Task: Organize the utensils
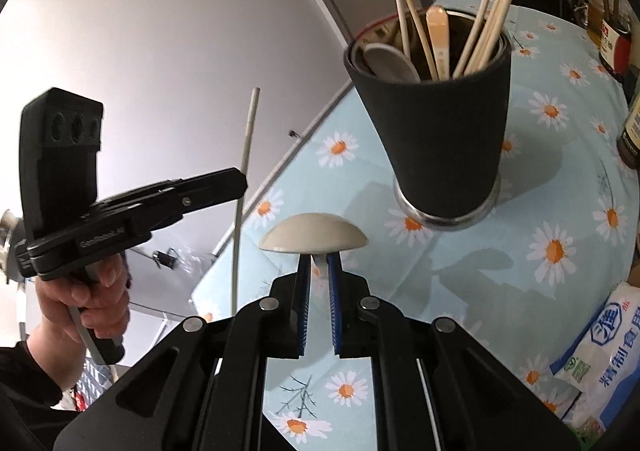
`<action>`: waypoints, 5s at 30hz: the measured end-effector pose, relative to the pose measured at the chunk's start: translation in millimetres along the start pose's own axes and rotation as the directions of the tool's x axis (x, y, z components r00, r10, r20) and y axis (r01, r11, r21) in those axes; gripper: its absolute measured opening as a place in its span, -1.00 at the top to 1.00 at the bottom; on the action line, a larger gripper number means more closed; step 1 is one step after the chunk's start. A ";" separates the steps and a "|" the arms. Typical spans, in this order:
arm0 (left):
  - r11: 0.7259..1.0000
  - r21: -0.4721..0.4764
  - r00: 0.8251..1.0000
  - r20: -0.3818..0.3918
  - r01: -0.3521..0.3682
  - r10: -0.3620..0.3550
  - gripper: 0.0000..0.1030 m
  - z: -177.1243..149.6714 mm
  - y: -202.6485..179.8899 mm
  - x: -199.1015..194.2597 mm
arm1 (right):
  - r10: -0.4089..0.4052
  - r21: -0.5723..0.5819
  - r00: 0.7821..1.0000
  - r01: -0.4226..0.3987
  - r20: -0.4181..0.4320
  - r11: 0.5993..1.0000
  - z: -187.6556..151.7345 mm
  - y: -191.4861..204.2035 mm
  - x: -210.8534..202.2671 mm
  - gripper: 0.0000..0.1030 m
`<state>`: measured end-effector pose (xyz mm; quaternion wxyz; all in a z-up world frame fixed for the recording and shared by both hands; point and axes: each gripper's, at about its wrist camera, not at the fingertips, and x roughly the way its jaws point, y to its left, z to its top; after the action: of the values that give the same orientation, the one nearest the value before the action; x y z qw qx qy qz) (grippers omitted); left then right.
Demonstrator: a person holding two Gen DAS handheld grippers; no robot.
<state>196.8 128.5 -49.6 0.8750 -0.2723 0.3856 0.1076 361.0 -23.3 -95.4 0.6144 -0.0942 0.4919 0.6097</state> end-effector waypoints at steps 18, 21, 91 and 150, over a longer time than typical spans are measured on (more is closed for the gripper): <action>0.989 0.125 0.983 0.152 0.081 -0.100 0.93 53.8 -23.5 -28.2 | -0.055 -0.017 0.986 0.058 0.159 0.998 28.6 21.4 -52.7 0.81; 0.979 0.159 0.970 0.185 0.129 -0.158 0.93 71.0 -27.6 -33.7 | -0.083 -0.004 0.980 0.085 0.180 0.996 37.6 26.0 -66.3 0.81; 0.883 0.379 0.868 0.295 0.276 -0.399 0.66 113.5 -18.9 23.0 | -0.318 0.284 0.944 0.281 0.092 0.916 101.2 -4.4 -64.8 0.43; 0.968 0.251 0.980 0.195 -0.011 -0.039 -0.87 -85.0 -41.6 -51.5 | -0.497 0.228 0.793 0.442 0.353 0.868 -113.5 66.1 -112.4 -0.90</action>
<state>126.0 47.6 -42.6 0.9372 -0.1500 0.3049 0.0783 275.4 -162.5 -39.1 0.8386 -0.0457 0.3562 0.4096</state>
